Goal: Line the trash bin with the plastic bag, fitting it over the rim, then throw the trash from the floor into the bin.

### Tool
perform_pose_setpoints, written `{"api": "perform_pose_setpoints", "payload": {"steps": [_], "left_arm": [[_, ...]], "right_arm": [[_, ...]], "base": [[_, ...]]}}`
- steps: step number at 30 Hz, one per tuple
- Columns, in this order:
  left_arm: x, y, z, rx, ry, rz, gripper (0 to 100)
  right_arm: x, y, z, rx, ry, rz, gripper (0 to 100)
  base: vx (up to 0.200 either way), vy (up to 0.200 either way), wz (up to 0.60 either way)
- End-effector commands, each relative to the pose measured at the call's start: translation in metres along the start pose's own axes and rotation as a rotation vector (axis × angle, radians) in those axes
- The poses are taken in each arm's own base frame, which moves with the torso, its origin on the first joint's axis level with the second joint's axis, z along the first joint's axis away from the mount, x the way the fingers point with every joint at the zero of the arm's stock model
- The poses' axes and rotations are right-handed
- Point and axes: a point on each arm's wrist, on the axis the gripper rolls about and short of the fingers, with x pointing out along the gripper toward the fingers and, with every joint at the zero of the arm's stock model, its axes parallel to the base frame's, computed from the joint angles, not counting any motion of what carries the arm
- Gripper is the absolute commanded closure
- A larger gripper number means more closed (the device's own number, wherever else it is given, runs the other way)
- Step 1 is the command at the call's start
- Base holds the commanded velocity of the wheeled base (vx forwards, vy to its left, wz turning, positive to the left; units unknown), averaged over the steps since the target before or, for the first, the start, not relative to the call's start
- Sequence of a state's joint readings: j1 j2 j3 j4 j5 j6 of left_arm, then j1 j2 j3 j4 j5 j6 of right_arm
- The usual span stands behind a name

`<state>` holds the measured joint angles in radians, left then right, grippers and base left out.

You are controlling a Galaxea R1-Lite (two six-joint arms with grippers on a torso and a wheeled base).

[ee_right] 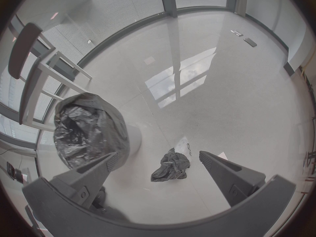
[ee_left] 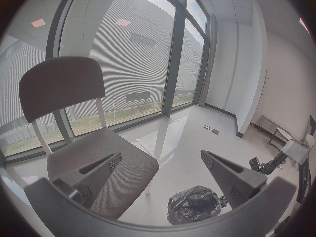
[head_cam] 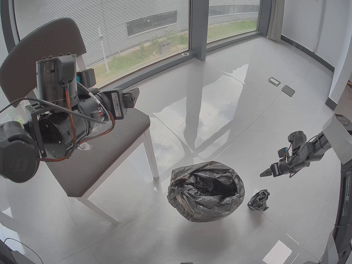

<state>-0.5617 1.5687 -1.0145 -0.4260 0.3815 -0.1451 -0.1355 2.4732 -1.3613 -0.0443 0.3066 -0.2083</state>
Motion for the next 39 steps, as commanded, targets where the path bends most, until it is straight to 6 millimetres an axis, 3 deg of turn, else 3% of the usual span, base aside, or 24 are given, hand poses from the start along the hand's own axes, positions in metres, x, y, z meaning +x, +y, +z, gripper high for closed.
{"api": "perform_pose_setpoints", "payload": {"steps": [1, 3, 5, 6, 8, 10, 13, 14, 19, 24, 26, 36, 37, 39], "left_arm": [[0.003, -0.001, -0.004, 0.004, 0.012, 0.002, 0], [0.008, -0.002, -0.007, 0.008, 0.022, 0.004, 0], [0.008, -0.002, -0.007, 0.008, 0.022, 0.004, 0], [0.013, -0.004, -0.01, 0.013, 0.033, 0.006, 0], [0.014, -0.004, -0.011, 0.014, 0.036, 0.006, 0], [0.02, -0.005, -0.015, 0.015, 0.038, 0.008, 0], [0.021, -0.005, -0.016, 0.015, 0.04, 0.008, 0], [0.024, -0.006, -0.019, 0.017, 0.045, 0.012, 0], [0.027, -0.005, -0.023, 0.022, 0.057, 0.018, 0], [0.026, -0.005, -0.027, 0.026, 0.07, 0.019, 0], [0.025, -0.004, -0.03, 0.029, 0.078, 0.02, 0], [0.022, -0.005, -0.033, 0.032, 0.082, 0.011, 0], [0.023, -0.005, -0.033, 0.031, 0.076, 0.012, 0], [0.023, -0.005, -0.033, 0.03, 0.075, 0.012, 0]], "right_arm": [[0.024, -0.011, -0.011, 0.024, 0.049, 0.002, 0], [0.027, -0.016, 0.001, 0.041, 0.112, 0.012, 0], [0.027, -0.016, 0.001, 0.041, 0.112, 0.012, 0], [0.033, -0.02, 0.015, 0.036, 0.095, 0.007, 0], [0.034, -0.022, 0.018, 0.038, 0.089, 0.001, 0], [0.042, -0.029, 0.035, 0.034, 0.034, -0.03, 0], [0.048, -0.031, 0.038, 0.032, 0.023, -0.041, 0], [0.062, -0.037, 0.042, 0.031, 0.014, -0.075, 0], [0.083, -0.031, 0.013, 0.08, 0.214, -0.03, 0], [0.087, -0.021, -0.005, 0.166, 0.371, -0.003, 0], [0.094, -0.003, -0.016, 0.281, 0.487, -0.004, 0], [0.1, 0.004, -0.025, 0.376, 0.547, -0.024, 0], [0.114, 0.004, -0.041, 0.374, 0.599, -0.038, 0], [0.121, 0.001, -0.051, 0.352, 0.63, -0.077, 0]], "base": [[0.0, 0.0, 0.0], [0.0, 0.0, 0.0], [0.0, 0.0, 0.0], [0.0, 0.0, 0.0], [0.0, 0.0, 0.0], [0.0, 0.0, 0.0], [0.0, 0.0, 0.0], [0.0, 0.0, 0.0], [0.0, 0.0, 0.0], [0.0, 0.0, 0.0], [0.0, 0.0, 0.0], [0.0, 0.0, 0.0], [0.0, 0.0, 0.0], [0.0, 0.0, 0.0]]}}
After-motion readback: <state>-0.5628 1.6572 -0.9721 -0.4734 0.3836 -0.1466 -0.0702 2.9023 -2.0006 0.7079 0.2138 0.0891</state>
